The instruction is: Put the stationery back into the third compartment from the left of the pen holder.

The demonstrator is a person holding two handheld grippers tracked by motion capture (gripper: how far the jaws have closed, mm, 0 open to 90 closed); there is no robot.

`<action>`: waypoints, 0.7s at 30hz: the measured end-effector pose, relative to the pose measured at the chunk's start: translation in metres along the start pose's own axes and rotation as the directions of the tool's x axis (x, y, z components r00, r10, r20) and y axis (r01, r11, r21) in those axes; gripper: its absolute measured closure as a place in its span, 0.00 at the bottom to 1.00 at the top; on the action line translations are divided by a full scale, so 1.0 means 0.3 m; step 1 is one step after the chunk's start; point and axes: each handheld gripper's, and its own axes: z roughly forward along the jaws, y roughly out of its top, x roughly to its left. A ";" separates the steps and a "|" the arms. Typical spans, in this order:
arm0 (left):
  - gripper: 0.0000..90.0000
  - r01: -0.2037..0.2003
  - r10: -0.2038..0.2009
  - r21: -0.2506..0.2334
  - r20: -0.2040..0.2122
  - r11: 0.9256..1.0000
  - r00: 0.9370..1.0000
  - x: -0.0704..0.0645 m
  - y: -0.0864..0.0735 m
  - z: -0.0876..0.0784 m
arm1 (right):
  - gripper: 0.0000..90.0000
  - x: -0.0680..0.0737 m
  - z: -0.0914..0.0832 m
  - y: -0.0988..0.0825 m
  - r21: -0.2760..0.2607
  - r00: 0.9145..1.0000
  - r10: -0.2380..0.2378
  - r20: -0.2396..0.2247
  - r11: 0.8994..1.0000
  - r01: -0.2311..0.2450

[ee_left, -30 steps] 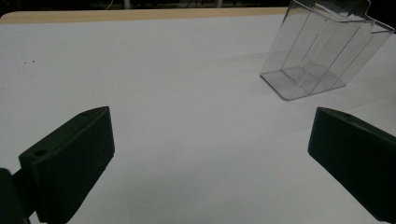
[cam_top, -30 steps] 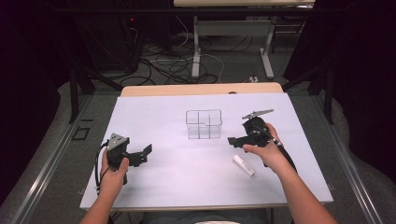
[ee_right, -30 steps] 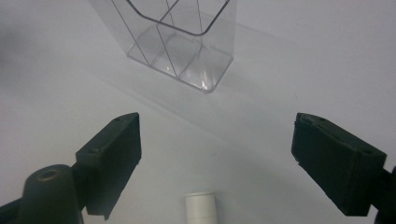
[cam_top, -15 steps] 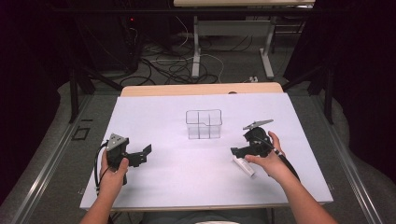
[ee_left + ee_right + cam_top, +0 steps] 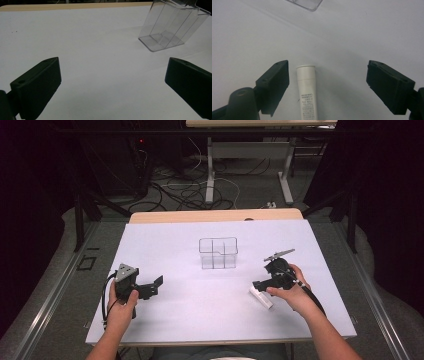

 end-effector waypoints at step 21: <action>0.01 0.003 -0.003 0.010 0.002 1.000 1.000 -0.001 -0.006 -0.002 | 0.49 0.043 0.069 -0.034 0.155 0.997 -0.054 -0.050 0.986 0.061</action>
